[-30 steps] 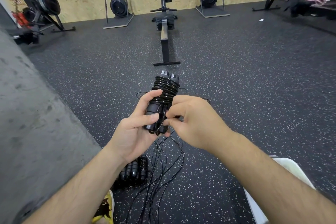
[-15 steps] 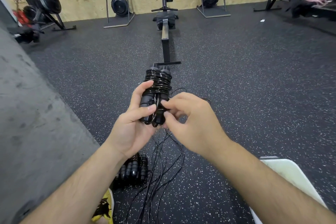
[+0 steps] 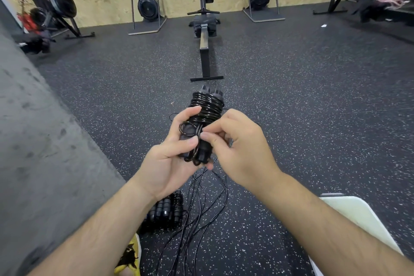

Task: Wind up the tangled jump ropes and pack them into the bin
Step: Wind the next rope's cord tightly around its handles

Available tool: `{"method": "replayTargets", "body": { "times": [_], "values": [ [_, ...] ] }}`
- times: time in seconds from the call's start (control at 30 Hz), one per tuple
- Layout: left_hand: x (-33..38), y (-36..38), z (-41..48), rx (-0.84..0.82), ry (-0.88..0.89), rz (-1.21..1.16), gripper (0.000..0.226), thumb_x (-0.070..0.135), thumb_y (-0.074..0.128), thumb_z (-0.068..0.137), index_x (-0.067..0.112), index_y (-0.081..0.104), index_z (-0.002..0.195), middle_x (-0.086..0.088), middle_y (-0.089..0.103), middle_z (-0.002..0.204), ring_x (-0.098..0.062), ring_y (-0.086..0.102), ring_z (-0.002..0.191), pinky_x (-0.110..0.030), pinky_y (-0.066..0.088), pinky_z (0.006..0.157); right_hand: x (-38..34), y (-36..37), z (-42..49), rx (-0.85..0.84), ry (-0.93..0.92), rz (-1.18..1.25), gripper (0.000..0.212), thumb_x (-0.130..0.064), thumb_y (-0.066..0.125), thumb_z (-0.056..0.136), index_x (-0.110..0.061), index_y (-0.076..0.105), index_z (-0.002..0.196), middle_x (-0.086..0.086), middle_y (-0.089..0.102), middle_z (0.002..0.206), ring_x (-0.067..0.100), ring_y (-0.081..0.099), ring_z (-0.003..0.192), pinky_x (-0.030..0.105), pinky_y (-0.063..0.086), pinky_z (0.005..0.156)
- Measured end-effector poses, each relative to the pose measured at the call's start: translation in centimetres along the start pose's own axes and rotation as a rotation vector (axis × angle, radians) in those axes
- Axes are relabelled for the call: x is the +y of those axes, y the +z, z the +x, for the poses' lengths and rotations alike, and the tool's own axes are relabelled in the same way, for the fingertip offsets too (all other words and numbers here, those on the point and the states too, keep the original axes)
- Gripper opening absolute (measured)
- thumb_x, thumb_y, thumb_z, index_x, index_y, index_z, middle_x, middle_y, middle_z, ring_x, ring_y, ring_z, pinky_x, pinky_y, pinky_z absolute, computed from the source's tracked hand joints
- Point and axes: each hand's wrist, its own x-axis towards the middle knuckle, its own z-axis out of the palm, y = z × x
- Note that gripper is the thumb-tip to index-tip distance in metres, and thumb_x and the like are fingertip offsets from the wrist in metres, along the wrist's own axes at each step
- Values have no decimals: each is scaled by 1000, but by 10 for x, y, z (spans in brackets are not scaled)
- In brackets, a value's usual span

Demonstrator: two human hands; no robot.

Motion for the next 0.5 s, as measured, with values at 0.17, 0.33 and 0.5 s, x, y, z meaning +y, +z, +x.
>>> {"method": "replayTargets", "body": {
  "times": [0.17, 0.33, 0.5],
  "values": [
    [-3, 0, 4, 73, 28, -49, 57, 2, 53, 85, 32, 56, 134, -15, 61, 134, -38, 58, 109, -50, 40, 80, 0, 9, 3, 4, 7, 50, 11, -6, 69, 88, -13, 74, 94, -13, 56, 89, 5, 59, 77, 31, 53, 71],
    [7, -6, 4, 23, 62, -72, 61, 0, 53, 84, 31, 55, 136, -21, 56, 130, -35, 59, 90, -43, 48, 67, 3, 5, 4, -21, 77, 124, 8, -6, 71, 88, -12, 71, 93, -3, 61, 92, 11, 66, 79, 16, 48, 67],
    [-2, -6, 2, 32, 21, 21, 64, -2, 51, 85, 30, 50, 141, -16, 56, 135, -34, 59, 90, -42, 47, 67, 2, 8, 0, -4, 30, 90, 11, -3, 71, 85, -12, 72, 80, -3, 61, 79, 8, 59, 64, 14, 43, 59]
  ]
}}
